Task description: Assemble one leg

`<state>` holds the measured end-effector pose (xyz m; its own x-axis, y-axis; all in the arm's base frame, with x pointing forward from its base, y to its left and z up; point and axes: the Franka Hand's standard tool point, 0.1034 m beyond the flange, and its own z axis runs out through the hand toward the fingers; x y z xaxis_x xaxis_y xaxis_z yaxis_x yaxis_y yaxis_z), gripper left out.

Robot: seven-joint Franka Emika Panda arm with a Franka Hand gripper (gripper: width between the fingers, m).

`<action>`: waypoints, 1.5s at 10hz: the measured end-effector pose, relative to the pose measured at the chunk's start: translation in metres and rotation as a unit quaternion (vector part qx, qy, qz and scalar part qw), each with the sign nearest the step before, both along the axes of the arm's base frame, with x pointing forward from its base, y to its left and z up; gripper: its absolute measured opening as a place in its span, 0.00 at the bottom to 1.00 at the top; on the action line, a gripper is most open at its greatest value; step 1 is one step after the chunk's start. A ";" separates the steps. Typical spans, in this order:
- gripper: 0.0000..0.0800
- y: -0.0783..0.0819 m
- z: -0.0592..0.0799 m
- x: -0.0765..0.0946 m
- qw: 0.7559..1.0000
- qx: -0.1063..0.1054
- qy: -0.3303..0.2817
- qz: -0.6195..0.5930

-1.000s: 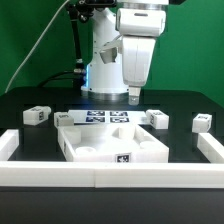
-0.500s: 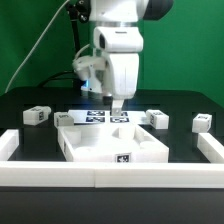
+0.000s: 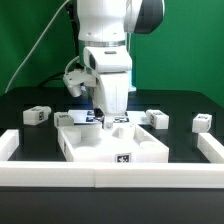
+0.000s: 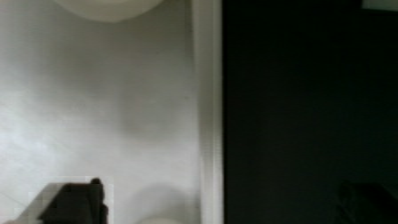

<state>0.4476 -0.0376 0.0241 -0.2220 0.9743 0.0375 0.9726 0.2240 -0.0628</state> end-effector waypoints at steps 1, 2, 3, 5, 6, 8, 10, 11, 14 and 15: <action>0.81 0.000 -0.006 -0.004 1.000 0.002 0.007 -0.001; 0.81 0.001 -0.008 -0.006 1.000 0.002 0.009 -0.003; 0.81 0.001 -0.009 -0.006 1.000 0.002 0.010 -0.006; 0.61 0.003 -0.010 -0.007 1.000 0.002 0.012 -0.017; 0.61 0.002 -0.010 -0.007 1.000 0.001 0.012 -0.018; 0.13 0.002 -0.010 -0.007 1.000 0.001 0.012 -0.018; 0.08 0.002 -0.009 -0.006 1.000 0.001 0.010 -0.018; 0.08 0.002 -0.009 -0.006 1.000 0.001 0.010 -0.018; 0.08 0.002 -0.009 -0.006 1.000 0.001 0.010 -0.018; 0.08 0.002 -0.009 -0.006 1.000 0.001 0.010 -0.018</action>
Offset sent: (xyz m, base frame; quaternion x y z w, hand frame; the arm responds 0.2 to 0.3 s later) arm 0.0027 0.0079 -0.0037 0.0080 0.0053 0.0095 0.9999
